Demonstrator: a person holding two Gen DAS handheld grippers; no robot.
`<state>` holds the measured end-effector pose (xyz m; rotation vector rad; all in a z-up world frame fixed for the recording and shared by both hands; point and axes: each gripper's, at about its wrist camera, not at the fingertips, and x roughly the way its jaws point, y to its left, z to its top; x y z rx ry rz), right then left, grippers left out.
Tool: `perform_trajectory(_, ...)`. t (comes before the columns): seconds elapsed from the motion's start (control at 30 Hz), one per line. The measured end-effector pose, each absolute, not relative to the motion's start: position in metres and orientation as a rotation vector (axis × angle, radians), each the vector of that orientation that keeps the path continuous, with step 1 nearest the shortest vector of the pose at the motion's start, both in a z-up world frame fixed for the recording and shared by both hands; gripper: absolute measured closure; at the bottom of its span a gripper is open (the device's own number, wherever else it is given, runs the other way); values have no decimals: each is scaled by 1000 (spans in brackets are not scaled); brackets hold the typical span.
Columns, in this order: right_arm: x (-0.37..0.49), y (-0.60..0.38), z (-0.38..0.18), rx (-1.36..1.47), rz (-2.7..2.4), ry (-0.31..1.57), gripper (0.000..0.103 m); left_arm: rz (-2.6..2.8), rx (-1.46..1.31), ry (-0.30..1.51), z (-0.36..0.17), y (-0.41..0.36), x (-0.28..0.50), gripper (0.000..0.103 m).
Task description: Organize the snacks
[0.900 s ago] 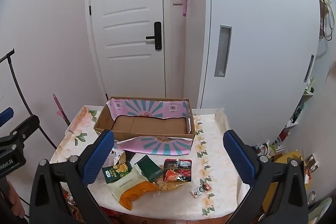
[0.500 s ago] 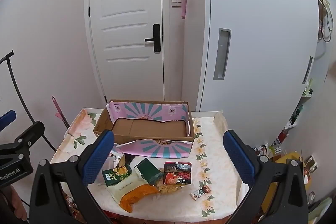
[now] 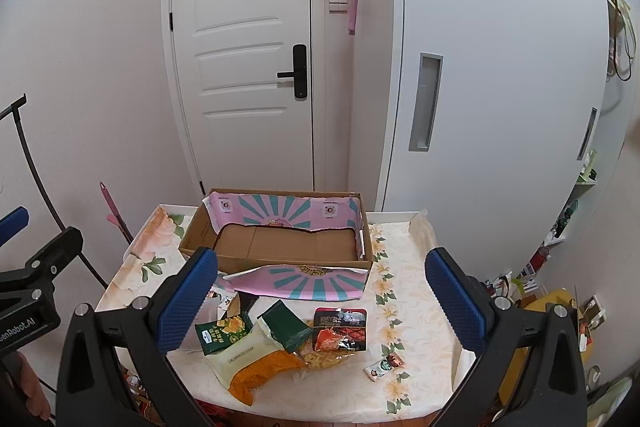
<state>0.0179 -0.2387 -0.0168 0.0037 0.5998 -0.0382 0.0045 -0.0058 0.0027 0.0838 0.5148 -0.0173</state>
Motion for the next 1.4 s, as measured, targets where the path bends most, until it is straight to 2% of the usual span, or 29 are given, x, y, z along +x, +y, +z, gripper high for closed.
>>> perform_trajectory(1.4,17,-235,-17,7,-37,597,0,-18,74,512,7,-5,1,1)
